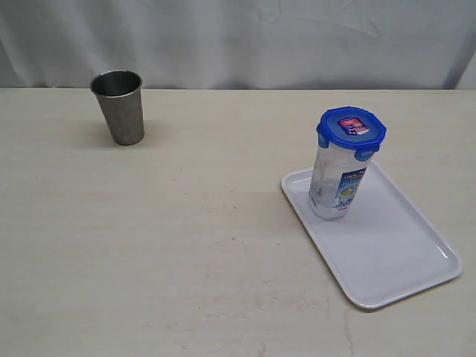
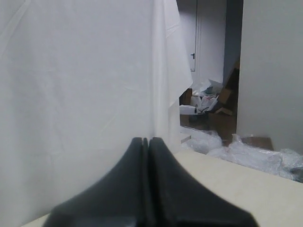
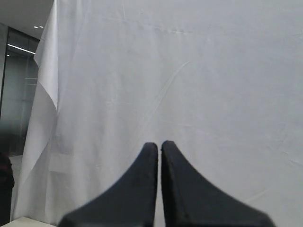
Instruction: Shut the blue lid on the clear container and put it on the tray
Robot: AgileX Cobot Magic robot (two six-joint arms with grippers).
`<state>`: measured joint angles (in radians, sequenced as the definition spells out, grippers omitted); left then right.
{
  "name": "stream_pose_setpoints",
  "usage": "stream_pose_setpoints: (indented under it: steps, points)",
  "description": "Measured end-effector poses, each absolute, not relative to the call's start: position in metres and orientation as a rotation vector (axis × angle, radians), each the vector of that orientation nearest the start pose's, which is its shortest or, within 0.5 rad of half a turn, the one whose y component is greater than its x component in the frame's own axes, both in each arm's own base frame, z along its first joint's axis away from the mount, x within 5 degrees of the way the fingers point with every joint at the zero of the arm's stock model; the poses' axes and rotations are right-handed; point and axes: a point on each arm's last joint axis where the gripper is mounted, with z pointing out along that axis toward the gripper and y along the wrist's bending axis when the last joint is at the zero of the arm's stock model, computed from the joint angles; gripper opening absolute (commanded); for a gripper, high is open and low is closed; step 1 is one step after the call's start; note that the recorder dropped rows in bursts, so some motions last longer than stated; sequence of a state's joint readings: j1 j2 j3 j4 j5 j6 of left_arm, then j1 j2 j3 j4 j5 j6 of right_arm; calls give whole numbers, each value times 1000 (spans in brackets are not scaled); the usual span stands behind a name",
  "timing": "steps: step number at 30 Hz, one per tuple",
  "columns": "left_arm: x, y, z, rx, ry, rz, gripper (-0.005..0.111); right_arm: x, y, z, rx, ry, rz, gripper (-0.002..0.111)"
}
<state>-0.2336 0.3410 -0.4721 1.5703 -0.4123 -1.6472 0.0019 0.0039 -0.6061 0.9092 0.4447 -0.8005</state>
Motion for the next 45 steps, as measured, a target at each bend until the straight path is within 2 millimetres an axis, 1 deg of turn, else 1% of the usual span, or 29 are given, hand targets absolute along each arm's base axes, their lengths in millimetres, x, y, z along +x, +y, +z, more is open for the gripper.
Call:
stream_pose_setpoints:
  steps: [11,20,25,30,33,35,40,43,45]
  points:
    - [56,-53,347,480,1311,-557,0,-24,31,373,-274,1164,255,4]
    - [56,-53,347,497,1306,-536,0,-24,31,373,-274,1164,255,4]
    - [55,-54,348,489,1298,-571,0,-24,31,373,-274,1164,255,4]
    - [55,-52,356,363,1247,-684,0,-24,31,373,-274,1164,255,4]
    - [55,-46,359,274,1181,-696,0,-24,31,373,-274,1164,255,4]
    - [54,-42,358,224,1141,-689,0,-24,31,373,-274,1164,255,4]
    - [50,-26,339,61,1115,-624,0,-24,31,373,-274,1164,255,4]
    - [48,-15,324,-43,1167,-534,0,-24,31,373,-274,1164,255,4]
    - [46,-9,314,-81,1215,-450,0,-24,31,373,-274,1164,255,4]
